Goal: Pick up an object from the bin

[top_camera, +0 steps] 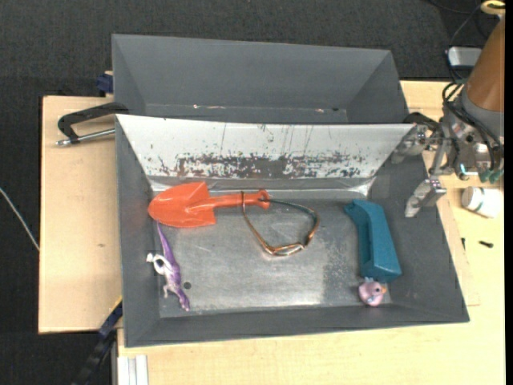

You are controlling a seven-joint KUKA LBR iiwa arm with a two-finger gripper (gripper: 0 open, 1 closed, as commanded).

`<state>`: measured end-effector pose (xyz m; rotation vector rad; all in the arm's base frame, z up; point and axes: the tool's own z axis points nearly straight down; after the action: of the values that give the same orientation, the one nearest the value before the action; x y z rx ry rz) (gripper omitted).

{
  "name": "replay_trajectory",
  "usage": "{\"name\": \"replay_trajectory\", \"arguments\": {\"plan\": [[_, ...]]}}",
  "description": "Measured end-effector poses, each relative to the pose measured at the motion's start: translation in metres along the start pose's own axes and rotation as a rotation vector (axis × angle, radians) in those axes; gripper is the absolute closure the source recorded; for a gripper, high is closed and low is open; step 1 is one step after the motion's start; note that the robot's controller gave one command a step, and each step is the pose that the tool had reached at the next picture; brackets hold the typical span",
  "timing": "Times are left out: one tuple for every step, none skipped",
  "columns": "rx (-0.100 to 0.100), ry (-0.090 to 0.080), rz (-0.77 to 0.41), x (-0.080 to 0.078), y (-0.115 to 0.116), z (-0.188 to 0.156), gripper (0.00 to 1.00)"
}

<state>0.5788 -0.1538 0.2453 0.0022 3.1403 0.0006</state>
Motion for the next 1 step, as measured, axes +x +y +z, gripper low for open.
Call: {"name": "replay_trajectory", "arguments": {"plan": [[0.000,-0.002,-0.002,-0.0006,0.0004,-0.0009,0.00]]}}
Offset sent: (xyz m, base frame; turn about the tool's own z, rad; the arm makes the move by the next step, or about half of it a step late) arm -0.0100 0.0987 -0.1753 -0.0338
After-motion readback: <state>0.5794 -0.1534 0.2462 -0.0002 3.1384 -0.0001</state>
